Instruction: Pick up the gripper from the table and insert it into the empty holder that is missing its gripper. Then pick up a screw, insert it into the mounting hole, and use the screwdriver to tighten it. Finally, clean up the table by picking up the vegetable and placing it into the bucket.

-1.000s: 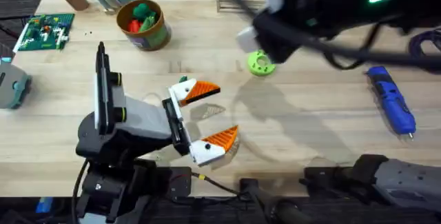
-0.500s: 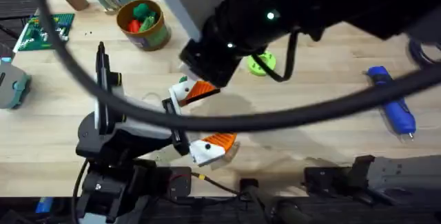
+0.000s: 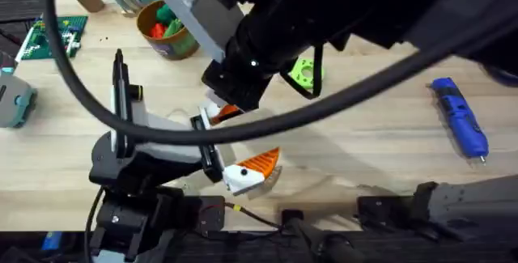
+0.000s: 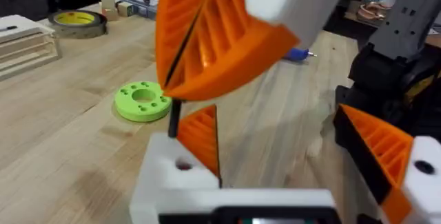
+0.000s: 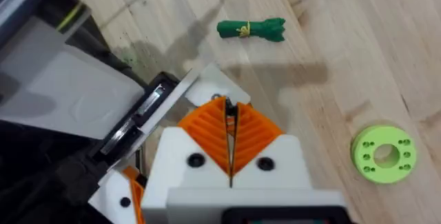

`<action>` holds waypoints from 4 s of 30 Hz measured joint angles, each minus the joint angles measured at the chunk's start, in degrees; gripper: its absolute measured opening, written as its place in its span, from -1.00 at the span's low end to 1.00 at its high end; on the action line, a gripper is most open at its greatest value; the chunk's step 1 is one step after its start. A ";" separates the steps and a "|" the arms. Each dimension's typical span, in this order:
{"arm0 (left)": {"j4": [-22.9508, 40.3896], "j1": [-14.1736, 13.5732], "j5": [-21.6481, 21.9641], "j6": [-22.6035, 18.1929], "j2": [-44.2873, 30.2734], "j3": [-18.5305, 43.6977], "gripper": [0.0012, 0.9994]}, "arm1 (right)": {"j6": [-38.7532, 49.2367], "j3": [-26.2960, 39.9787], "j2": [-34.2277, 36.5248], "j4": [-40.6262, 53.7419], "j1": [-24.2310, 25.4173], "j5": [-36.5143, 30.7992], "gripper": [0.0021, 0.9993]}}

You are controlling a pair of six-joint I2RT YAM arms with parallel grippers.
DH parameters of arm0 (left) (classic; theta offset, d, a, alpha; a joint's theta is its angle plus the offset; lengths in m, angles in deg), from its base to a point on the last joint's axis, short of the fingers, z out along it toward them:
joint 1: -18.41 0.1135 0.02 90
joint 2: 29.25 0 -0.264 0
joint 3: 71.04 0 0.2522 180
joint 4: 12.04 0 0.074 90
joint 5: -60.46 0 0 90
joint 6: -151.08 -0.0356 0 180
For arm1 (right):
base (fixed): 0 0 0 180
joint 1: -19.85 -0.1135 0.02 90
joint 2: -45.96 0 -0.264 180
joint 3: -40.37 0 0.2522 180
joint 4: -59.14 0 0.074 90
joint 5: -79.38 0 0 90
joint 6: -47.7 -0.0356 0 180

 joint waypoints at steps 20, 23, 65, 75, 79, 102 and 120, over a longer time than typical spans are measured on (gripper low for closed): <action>0.00 0.00 0.00 0.00 0.00 0.00 0.99 | 0.00 0.00 1.76 0.81 0.00 2.34 -0.99; 0.04 0.00 0.00 0.29 -0.01 0.00 0.99 | 0.00 0.00 2.52 0.76 0.00 2.33 -0.99; 0.04 0.00 0.00 0.66 0.00 0.00 0.99 | 0.00 0.26 3.86 1.25 0.00 3.42 -0.99; 0.02 0.00 0.02 0.63 -0.01 0.00 0.99 | 0.10 0.31 3.86 1.51 0.06 3.25 0.34; 0.02 0.00 0.02 0.62 0.00 0.00 0.99 | -0.38 0.72 3.85 1.68 0.80 2.78 0.72; 0.02 0.00 0.00 0.61 -0.01 0.00 -0.27 | -1.22 2.78 2.44 1.19 12.28 -5.86 0.78; 0.02 0.00 0.00 0.33 -0.01 0.00 -0.97 | -2.23 3.32 -10.12 12.79 35.49 -7.19 0.79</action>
